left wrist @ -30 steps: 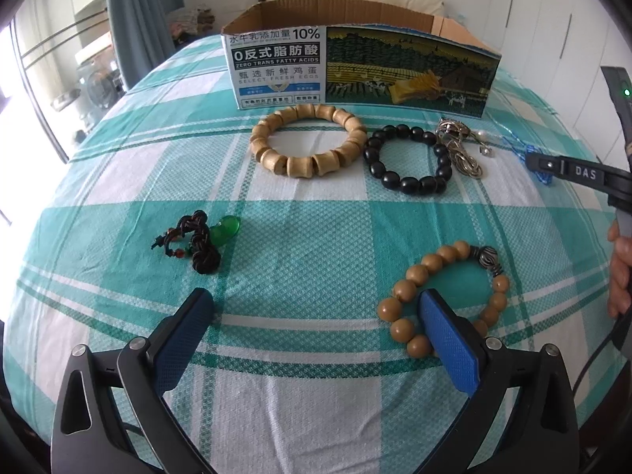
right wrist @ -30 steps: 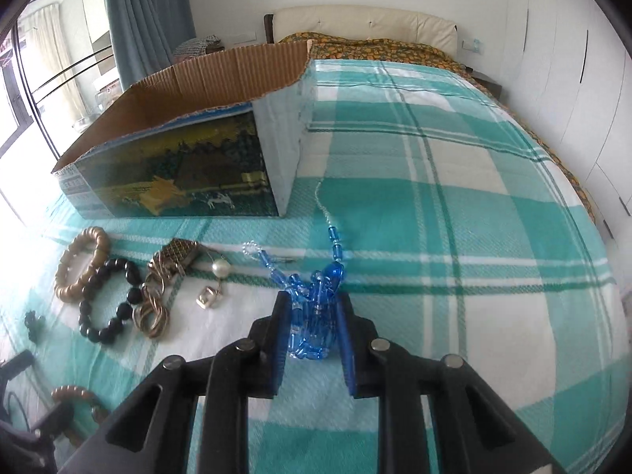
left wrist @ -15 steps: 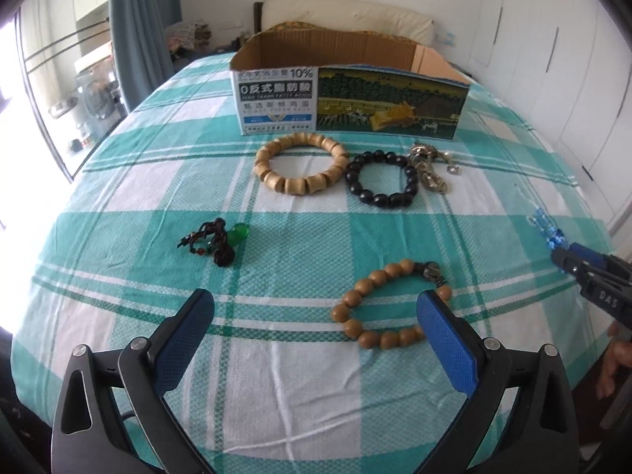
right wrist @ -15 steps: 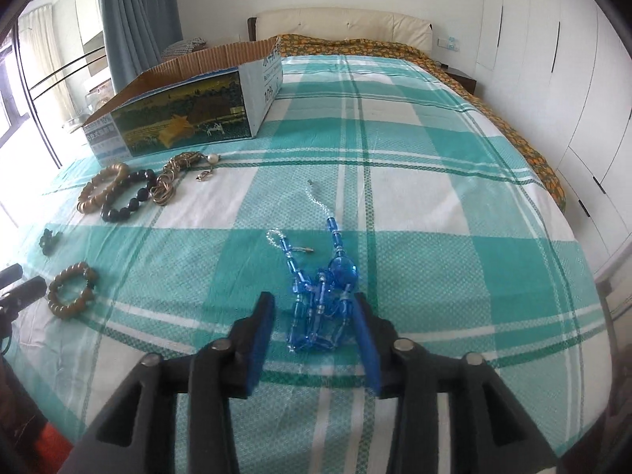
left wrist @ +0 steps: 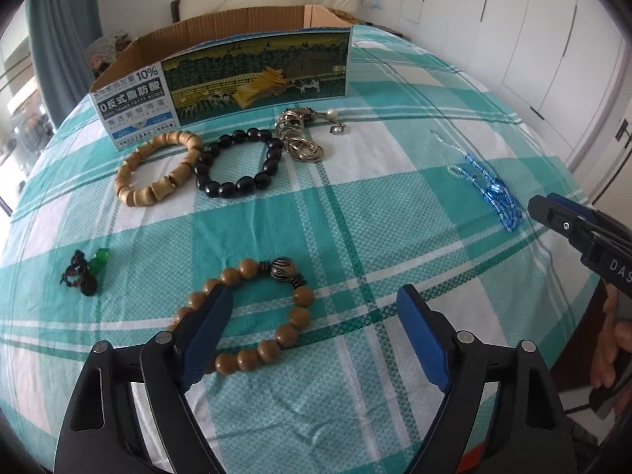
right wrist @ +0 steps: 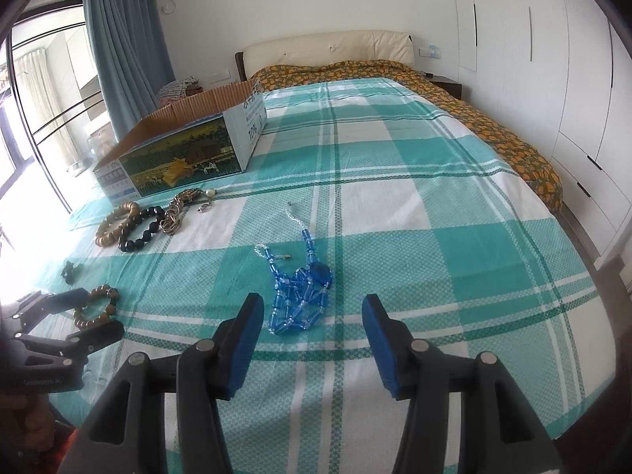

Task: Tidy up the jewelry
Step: 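Close the left tool on the brown wooden bracelet, then carry the brown bracelet and blue strand into the box and open both tools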

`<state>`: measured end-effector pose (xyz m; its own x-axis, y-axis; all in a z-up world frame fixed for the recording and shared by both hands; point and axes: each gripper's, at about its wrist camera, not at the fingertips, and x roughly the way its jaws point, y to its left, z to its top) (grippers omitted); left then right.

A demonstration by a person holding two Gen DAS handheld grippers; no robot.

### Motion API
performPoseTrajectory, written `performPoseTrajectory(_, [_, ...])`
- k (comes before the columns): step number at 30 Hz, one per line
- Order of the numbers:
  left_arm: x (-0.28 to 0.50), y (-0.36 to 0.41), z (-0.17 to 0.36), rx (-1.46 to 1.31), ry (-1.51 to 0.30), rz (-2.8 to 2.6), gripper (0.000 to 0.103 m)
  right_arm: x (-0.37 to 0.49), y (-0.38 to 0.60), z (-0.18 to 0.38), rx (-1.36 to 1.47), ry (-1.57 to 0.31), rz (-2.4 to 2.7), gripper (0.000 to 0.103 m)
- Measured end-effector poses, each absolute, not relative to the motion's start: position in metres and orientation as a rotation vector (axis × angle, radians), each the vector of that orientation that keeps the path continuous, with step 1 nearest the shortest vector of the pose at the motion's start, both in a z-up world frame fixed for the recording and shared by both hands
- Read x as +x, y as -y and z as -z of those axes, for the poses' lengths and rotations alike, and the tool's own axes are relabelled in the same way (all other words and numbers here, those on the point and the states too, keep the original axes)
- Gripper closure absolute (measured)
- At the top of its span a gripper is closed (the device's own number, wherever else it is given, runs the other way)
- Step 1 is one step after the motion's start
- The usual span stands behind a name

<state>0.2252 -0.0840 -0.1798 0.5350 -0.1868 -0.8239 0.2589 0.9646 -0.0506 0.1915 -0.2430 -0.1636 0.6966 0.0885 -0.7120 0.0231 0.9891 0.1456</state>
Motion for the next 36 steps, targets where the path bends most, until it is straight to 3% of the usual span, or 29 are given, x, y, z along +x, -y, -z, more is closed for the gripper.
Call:
performPoseTrajectory(7, [0.214,0.079,0.181,0.133,-0.965,0.288,0.039,0.193,0.241,0.168,0.132,-0.810,-0.066,0.050])
performPoseTrajectory(15, [0.202,0.037,0.173,0.002,-0.973,0.351,0.036,0.192,0.242,0.171,0.124,-0.822,-0.073,0.050])
performPoseTrajectory(26, [0.223,0.060,0.179,0.063,-0.989,0.281,0.039,0.192,0.239,0.164,0.125,-0.799,-0.081,0.050])
performPoseTrajectory(29, [0.224,0.069,0.180,0.119,-0.977,0.251,0.059,0.196,0.246,0.164,0.126,-0.810,-0.073,0.050])
performPoseTrajectory(31, [0.222,0.070,0.180,0.119,-0.971,0.264,0.089,0.199,0.250,0.168,0.131,-0.837,-0.086,0.050])
performPoseTrajectory(36, [0.223,0.063,0.179,0.062,-0.973,0.285,0.094,0.209,0.249,0.174,0.127,-0.855,-0.099,0.050])
